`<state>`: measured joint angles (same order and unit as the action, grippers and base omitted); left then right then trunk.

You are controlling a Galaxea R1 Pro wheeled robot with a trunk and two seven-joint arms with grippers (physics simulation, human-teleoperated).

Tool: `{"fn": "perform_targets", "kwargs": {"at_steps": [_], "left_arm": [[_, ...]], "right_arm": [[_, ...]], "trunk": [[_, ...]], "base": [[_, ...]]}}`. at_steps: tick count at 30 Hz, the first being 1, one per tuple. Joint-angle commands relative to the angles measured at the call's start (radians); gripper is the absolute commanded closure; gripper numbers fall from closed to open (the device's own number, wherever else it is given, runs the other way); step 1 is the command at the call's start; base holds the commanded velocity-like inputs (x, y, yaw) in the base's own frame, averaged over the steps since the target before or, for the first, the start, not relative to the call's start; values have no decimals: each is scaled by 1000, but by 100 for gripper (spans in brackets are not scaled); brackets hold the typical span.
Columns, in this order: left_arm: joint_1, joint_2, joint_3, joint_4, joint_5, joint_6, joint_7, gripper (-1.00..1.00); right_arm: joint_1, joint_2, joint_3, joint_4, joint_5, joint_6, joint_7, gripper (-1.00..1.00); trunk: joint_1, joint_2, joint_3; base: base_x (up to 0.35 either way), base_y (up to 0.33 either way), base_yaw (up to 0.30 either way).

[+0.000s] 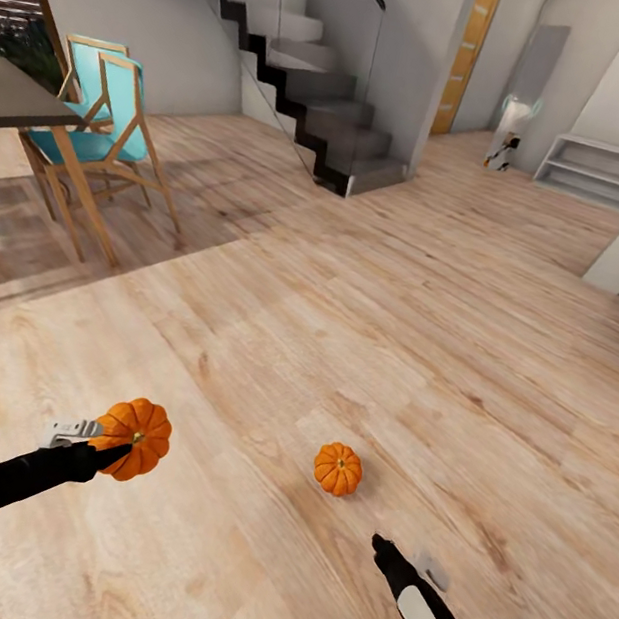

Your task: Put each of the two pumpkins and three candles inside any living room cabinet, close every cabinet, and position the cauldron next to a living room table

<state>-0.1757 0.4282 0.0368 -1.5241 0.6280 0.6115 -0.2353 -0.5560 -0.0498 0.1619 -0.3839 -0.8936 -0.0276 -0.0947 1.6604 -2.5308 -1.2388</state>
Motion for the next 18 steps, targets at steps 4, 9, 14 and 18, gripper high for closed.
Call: {"fn": "perform_targets", "kwargs": {"at_steps": [4,9,14,18], "left_arm": [[-1,0,-1,-1,6,7,-3,100],[-1,-1,-2,-1,6,7,-3,100],[-1,-3,-7,-1,5,7,-3,100],[-1,-3,-8,-2,5,7,-3,100]], "right_arm": [[-1,-7,8,16,-18,37,13,-100],[-2,-25,6,21,-24,81,89,-100],[-6,-31,-2,25,-28,127,129,-100],[-9,-33,-4,25,-29,140,168,-100]], "trunk": [[1,-1,-12],[1,-1,-12],[1,-1,-12],[1,-1,-12]], "base": [[0,0,0],[0,0,0],[0,0,0],[0,0,0]]}}
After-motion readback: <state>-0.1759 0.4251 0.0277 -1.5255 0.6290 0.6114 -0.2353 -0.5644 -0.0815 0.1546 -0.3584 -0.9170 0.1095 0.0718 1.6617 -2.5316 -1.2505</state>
